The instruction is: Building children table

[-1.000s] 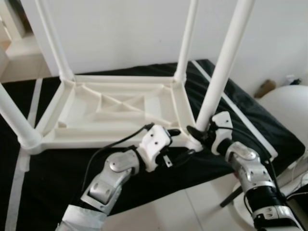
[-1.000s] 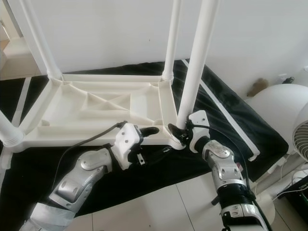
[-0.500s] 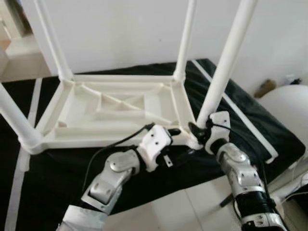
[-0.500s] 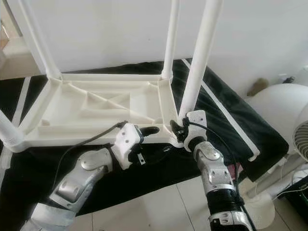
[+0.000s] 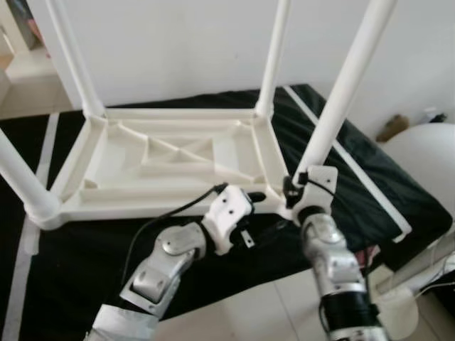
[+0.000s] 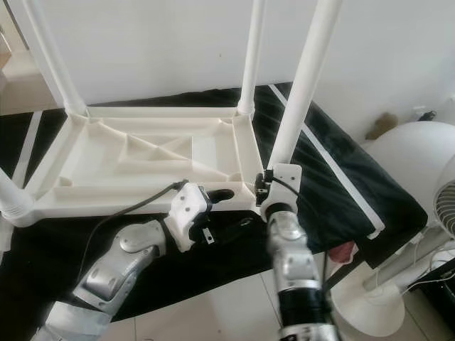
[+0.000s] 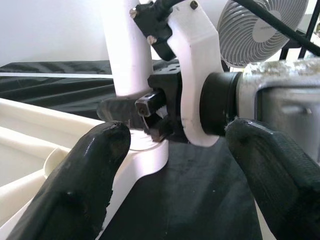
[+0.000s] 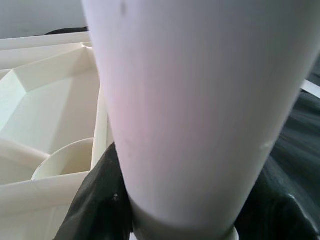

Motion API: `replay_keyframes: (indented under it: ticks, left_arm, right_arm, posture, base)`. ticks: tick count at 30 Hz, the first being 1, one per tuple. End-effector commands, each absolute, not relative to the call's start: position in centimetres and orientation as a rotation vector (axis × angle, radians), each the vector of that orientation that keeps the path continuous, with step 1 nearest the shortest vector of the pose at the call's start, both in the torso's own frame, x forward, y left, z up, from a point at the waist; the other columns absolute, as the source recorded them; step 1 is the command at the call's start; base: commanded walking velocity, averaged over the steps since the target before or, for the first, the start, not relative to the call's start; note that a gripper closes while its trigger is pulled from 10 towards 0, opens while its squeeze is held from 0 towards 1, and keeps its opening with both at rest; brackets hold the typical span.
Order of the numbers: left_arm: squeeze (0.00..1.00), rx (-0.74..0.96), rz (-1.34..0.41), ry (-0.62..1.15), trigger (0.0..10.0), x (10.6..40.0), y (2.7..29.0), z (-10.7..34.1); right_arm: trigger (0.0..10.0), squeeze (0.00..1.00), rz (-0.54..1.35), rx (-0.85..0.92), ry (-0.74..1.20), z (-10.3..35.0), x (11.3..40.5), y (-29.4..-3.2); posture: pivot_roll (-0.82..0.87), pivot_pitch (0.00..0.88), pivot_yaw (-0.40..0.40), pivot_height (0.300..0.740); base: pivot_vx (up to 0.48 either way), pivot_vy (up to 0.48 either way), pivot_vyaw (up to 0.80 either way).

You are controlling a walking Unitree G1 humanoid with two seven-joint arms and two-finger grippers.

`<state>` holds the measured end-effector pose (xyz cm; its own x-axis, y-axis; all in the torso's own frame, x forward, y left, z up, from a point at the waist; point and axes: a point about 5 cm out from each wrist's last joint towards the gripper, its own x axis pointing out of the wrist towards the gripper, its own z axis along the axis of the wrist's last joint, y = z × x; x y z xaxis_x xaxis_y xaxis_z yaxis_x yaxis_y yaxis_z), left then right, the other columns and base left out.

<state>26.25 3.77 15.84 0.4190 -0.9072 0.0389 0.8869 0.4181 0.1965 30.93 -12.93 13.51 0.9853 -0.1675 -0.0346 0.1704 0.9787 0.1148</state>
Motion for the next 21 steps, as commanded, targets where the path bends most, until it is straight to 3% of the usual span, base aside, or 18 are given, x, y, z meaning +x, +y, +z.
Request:
replay_keyframes:
  ticks: [1,8,9,10,11,21]
  left_arm:
    - [0.0,0.147,-1.124,-0.132,10.0,26.2,3.9,15.6]
    - [0.0,0.159,-1.127,-0.142,10.0,26.3,3.9,15.7]
    - [0.0,0.161,-1.123,-0.146,10.0,26.3,3.9,15.7]
    - [0.0,0.161,-1.123,-0.146,10.0,26.3,3.9,15.7]
    - [0.0,0.161,-1.12,-0.15,10.0,26.3,3.9,15.7]
    - [0.0,0.159,-1.106,-0.156,10.0,26.4,3.8,15.7]
  right_arm:
    - [10.0,0.0,-0.235,0.158,0.082,12.3,30.5,-13.5]
    - [10.0,0.0,-0.254,0.129,0.065,12.7,30.5,-13.9]
    - [10.0,0.11,-0.245,0.129,0.06,12.8,30.5,-13.8]
    - [10.0,0.11,-0.245,0.129,0.06,12.8,30.5,-13.8]
    - [10.0,1.0,-0.233,0.134,0.051,13.0,30.5,-13.6]
    - [10.0,1.0,-0.176,0.143,-0.003,13.9,30.4,-13.9]
  posture:
    - [-0.05,0.036,-0.02,0.74]
    - [-0.05,0.035,-0.012,0.74]
    - [-0.06,0.034,-0.013,0.74]
    - [-0.06,0.034,-0.013,0.74]
    - [-0.06,0.033,-0.016,0.74]
    - [-0.06,0.022,-0.017,0.74]
  base:
    - [0.0,0.0,0.0]
    - [0.0,0.0,0.0]
    - [0.0,0.0,0.0]
    - [0.0,0.0,0.0]
    - [0.0,0.0,0.0]
    - [0.0,0.0,0.0]
